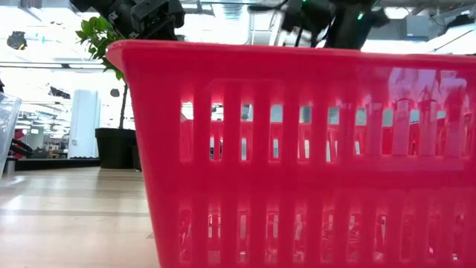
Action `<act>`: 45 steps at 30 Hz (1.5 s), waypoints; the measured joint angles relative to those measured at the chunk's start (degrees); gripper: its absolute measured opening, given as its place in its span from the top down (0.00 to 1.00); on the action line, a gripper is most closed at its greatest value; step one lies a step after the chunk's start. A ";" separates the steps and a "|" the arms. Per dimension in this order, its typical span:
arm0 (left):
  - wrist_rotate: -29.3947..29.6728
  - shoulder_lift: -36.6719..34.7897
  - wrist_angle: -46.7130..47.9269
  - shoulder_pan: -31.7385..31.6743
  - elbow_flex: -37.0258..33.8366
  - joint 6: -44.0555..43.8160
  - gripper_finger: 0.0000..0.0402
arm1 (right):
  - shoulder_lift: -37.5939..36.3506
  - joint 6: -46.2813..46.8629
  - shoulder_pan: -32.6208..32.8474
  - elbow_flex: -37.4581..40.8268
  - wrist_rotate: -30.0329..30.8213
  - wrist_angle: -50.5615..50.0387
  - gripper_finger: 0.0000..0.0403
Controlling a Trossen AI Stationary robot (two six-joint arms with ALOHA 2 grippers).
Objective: Stack baskets by color
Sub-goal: Stack the middle transparent bin on top of the top transparent bin
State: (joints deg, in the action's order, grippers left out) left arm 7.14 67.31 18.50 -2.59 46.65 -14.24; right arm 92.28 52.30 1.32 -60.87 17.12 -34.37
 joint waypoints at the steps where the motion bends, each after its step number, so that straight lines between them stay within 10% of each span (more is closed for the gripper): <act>1: 0.00 0.01 0.06 0.00 0.00 0.00 0.25 | -1.69 -0.23 0.04 0.01 0.41 0.56 0.96; 8: -0.27 0.02 0.01 0.00 0.00 0.00 0.25 | -18.47 -5.98 -1.91 -0.03 6.81 -0.32 0.98; 16: -0.29 0.02 -2.46 0.00 0.00 0.02 0.25 | -30.87 -7.28 -18.27 -0.10 13.48 -11.63 0.99; 28: -0.33 0.02 -4.37 0.00 0.00 0.02 0.25 | -27.54 -5.77 -41.45 -0.04 12.72 -17.71 0.99; 45: -0.75 0.02 -4.04 0.74 0.00 1.55 0.25 | -18.33 -2.20 -46.45 2.37 7.97 -21.83 0.99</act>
State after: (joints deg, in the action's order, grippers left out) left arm 6.39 67.33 14.46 -1.85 46.65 -12.69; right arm 73.95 50.11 -45.13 -58.50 25.08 -56.20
